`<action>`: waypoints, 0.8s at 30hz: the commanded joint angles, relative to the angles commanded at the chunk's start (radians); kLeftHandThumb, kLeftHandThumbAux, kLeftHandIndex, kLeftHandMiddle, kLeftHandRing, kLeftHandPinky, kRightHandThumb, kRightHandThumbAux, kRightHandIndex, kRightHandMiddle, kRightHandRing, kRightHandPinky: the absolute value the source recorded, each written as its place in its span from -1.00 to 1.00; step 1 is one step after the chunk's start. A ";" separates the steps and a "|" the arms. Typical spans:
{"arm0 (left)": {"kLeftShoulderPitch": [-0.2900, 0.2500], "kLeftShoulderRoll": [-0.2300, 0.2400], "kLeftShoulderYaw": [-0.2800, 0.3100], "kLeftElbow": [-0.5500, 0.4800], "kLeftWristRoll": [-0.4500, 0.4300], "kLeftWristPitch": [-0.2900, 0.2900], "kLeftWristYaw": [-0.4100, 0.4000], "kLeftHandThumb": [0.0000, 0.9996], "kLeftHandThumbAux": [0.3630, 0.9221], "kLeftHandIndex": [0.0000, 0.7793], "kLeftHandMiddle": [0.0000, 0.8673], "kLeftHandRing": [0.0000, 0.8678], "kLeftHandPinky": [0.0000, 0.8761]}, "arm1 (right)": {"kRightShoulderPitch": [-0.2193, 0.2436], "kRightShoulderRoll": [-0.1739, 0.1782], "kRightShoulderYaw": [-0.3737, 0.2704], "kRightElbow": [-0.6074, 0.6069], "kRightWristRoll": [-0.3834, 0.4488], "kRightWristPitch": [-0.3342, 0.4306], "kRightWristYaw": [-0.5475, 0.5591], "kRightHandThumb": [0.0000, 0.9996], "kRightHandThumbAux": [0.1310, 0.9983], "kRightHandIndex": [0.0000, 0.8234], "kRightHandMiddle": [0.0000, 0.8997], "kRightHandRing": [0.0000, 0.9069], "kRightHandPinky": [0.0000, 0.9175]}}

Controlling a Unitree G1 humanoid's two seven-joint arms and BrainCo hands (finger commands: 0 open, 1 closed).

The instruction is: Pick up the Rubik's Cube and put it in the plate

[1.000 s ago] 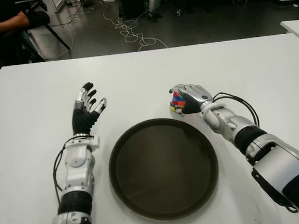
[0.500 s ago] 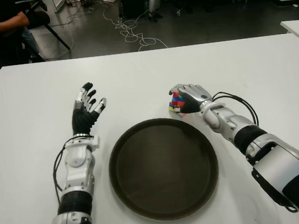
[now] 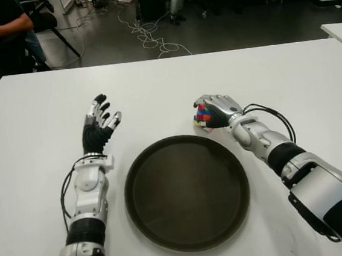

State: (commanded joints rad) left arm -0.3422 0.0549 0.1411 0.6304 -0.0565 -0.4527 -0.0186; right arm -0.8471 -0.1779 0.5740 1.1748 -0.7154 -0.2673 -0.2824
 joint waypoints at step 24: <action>-0.004 -0.001 0.006 0.008 -0.017 -0.001 -0.015 -0.74 0.25 -0.81 -0.72 -0.81 -0.91 | 0.012 -0.013 -0.039 -0.056 0.011 -0.011 -0.133 0.69 0.27 0.04 0.08 0.67 0.67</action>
State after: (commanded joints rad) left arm -0.3459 0.0543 0.1474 0.6384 -0.0739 -0.4534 -0.0333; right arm -0.8346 -0.1912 0.5352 1.1189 -0.7039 -0.2779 -0.4152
